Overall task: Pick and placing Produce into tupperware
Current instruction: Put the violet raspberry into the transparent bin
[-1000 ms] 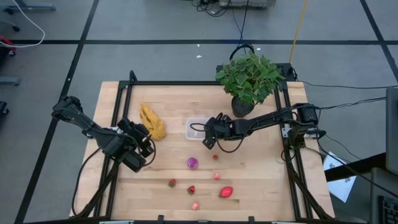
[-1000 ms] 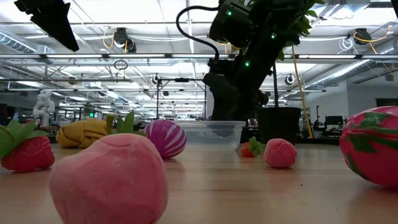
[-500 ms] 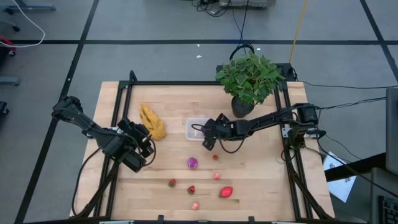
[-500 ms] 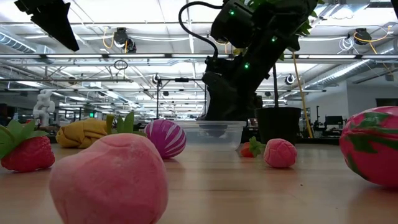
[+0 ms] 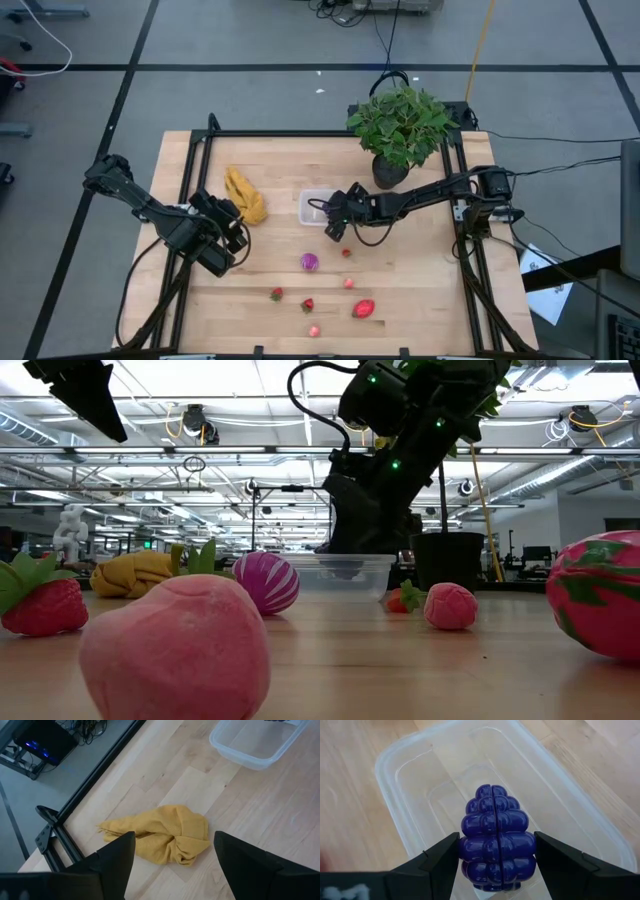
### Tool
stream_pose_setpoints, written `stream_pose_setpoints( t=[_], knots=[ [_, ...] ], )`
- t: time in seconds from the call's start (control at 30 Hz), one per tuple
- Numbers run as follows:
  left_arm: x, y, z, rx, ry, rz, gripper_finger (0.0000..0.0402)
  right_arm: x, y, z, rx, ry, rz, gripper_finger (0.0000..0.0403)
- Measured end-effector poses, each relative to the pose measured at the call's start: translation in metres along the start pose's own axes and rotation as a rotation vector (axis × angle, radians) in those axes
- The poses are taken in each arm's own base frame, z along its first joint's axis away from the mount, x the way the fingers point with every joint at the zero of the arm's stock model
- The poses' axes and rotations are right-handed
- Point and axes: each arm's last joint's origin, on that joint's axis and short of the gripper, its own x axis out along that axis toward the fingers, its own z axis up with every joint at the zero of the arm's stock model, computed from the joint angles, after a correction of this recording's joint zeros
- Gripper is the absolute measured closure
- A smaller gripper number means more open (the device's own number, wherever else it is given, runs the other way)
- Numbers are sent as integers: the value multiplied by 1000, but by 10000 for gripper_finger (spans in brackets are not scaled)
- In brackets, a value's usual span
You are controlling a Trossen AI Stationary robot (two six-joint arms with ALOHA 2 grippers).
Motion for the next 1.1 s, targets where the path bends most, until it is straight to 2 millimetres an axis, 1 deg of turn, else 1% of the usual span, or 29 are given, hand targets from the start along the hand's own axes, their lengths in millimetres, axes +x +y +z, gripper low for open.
stream_pose_setpoints(
  t=[0.3, 0.7, 0.97, 1.1],
  knots=[
    [0, 0, 0, 0, -1, 0, 124, 2, -2, 1, 14, 36, 60, 167],
    [0, 0, 0, 7, -3, 1, 124, 3, -4, 5, 25, 13, 65, 167],
    [0, 0, 0, 7, -3, 0, 124, 3, -4, 5, -44, 12, 70, 167],
    [0, 0, 0, 7, -3, 1, 124, 2, -2, 6, -68, 15, 129, 167]
  ],
)
